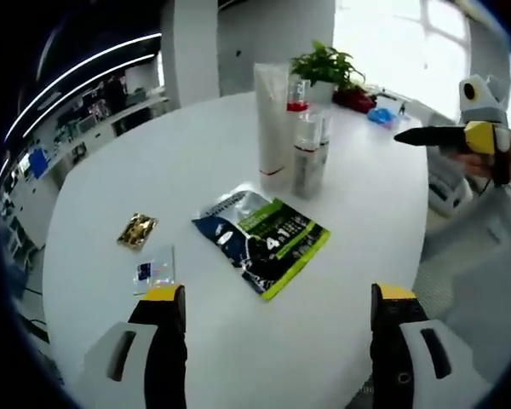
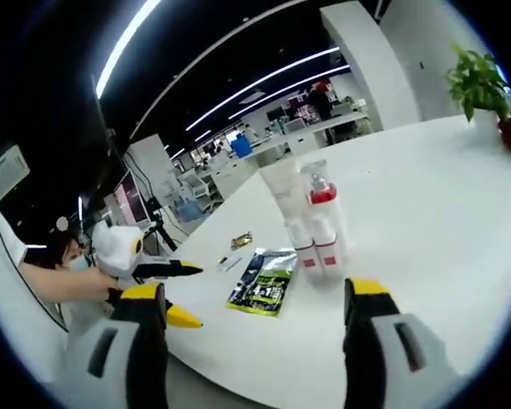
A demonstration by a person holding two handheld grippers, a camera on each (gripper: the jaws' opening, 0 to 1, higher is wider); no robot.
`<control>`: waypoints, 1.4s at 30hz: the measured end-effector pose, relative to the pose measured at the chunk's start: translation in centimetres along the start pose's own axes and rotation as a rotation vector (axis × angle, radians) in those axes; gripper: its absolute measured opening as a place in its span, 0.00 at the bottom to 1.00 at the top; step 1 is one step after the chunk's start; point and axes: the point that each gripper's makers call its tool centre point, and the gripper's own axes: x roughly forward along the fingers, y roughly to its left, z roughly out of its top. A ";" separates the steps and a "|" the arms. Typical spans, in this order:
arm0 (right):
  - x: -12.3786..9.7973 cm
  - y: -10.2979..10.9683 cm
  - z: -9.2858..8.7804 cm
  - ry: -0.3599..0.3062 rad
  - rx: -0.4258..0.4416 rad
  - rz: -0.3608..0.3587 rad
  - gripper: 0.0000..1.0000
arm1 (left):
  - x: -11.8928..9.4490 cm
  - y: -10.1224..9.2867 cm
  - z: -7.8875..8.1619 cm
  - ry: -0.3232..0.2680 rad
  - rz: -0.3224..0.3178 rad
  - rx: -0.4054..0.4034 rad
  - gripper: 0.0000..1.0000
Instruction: Arrange the skincare products in the storage area until every visible bottle or jar stands upright without overlapping.
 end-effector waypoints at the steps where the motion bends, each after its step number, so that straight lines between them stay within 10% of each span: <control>1: -0.1 0.1 0.0 0.000 -0.003 0.002 0.87 | -0.4 -0.1 -0.2 -0.003 0.001 -0.005 0.89; 23: -0.7 1.2 -0.6 0.014 -0.015 0.009 0.87 | -6.3 0.1 -2.6 -0.065 0.037 -0.163 0.97; 42: -0.4 0.6 -1.9 0.060 -0.043 -0.001 0.86 | -6.9 0.9 -4.1 -0.074 0.075 -0.239 0.97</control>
